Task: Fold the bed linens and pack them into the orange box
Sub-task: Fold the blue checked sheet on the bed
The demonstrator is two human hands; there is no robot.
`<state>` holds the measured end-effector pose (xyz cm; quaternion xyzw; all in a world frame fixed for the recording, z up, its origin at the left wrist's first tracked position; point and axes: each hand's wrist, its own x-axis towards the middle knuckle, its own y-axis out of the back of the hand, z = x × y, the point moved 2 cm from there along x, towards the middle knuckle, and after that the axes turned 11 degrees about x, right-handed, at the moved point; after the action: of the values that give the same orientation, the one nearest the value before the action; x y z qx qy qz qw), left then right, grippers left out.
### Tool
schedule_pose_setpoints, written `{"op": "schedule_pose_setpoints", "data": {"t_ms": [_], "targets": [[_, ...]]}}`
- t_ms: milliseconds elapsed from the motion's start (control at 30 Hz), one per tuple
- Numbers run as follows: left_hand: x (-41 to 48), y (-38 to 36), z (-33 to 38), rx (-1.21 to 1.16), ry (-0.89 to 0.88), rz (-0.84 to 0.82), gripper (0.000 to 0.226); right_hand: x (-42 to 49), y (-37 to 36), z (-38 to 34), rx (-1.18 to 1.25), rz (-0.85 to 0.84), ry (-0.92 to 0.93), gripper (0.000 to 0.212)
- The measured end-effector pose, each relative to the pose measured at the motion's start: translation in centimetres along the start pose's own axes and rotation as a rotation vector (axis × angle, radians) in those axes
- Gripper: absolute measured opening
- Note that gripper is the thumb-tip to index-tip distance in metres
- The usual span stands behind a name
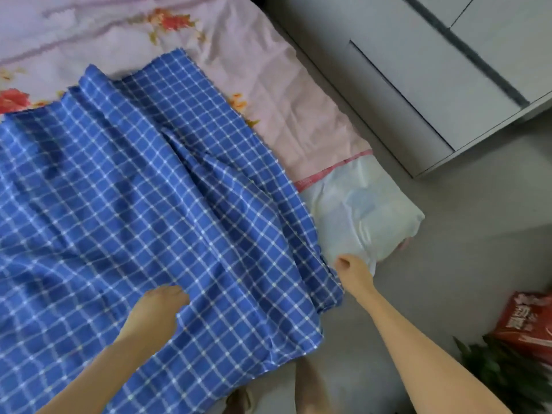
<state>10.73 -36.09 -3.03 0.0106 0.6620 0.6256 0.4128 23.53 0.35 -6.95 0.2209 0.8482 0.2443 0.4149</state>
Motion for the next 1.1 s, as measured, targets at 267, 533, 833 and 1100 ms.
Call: {"op": "schedule_pose_setpoints", "data": {"t_ms": [267, 533, 833, 1100], "targets": [[10.2, 2.8, 9.2, 0.011, -0.197, 0.351, 0.041, 9.0, -2.8, -5.8, 0.263, -0.227, 0.071, 0.023], [17.1, 4.0, 16.7, -0.024, -0.334, 0.366, 0.031, 8.3, -0.4, 0.2, -0.08, -0.42, 0.125, 0.049], [22.6, 1.3, 20.5, 0.425, -0.569, 0.177, 0.051, 9.0, 3.5, 7.1, 0.058, -0.139, 0.153, 0.018], [24.9, 1.5, 21.0, 0.512, -0.646, 0.286, 0.027, 6.5, 5.4, 13.2, -0.076, 0.273, 0.17, 0.016]]}}
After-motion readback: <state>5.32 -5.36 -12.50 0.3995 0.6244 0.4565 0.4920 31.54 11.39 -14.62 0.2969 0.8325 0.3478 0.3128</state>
